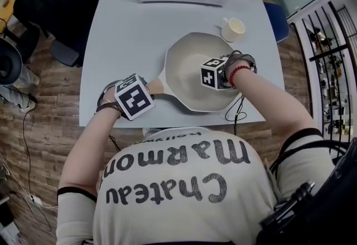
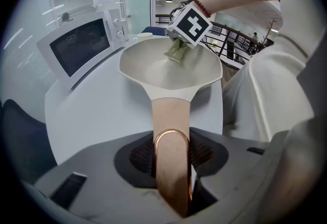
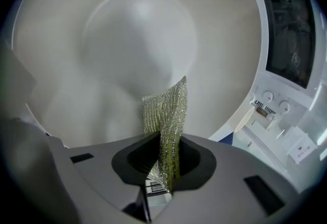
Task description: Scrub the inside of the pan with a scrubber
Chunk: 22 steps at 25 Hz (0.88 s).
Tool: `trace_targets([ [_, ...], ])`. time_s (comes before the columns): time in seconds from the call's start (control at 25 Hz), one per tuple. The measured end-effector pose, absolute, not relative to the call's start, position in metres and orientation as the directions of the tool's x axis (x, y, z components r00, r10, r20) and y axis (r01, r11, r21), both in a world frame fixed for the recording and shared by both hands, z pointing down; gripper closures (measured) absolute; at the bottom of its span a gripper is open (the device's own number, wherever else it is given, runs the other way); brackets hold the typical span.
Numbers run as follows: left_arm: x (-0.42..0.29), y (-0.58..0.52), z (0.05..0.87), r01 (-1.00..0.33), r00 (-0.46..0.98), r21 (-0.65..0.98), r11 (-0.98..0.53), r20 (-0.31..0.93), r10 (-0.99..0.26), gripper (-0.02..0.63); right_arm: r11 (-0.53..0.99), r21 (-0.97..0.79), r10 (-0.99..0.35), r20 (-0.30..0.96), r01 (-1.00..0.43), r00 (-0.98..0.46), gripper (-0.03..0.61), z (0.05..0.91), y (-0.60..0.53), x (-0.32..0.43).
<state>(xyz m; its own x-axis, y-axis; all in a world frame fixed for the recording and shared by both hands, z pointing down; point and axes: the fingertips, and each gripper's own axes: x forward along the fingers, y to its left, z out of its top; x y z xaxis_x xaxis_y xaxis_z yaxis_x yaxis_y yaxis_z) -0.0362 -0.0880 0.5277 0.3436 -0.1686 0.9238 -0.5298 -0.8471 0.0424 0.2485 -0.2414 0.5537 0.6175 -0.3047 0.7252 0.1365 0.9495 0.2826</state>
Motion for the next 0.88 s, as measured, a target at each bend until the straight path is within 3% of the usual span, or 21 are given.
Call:
trace_targets([
  [0.48,-0.036,-0.083,0.533,-0.555,0.294,0.003,-0.832,0.936,-0.192,0.448,0.873,0.419,-0.488,0.737,0.252,0.468,0.52,0.556,-0.268,0.236],
  [0.64,-0.039,-0.083,0.535,-0.565,0.27,-0.022,-0.825,0.94,-0.21,0.446,0.817,0.511,-0.577,0.739,0.269,0.348,0.52,0.551,-0.283,0.22],
  [0.76,-0.047,-0.087,0.535,-0.597,0.236,-0.064,-0.8,0.939,-0.251,0.418,0.79,0.585,-0.613,0.757,0.184,0.224,0.52,0.547,-0.293,0.204],
  [0.88,-0.054,-0.093,0.53,-0.627,0.211,-0.136,-0.767,0.918,-0.336,0.375,0.802,0.597,-0.595,0.802,-0.019,0.052,0.52,0.537,-0.292,0.188],
])
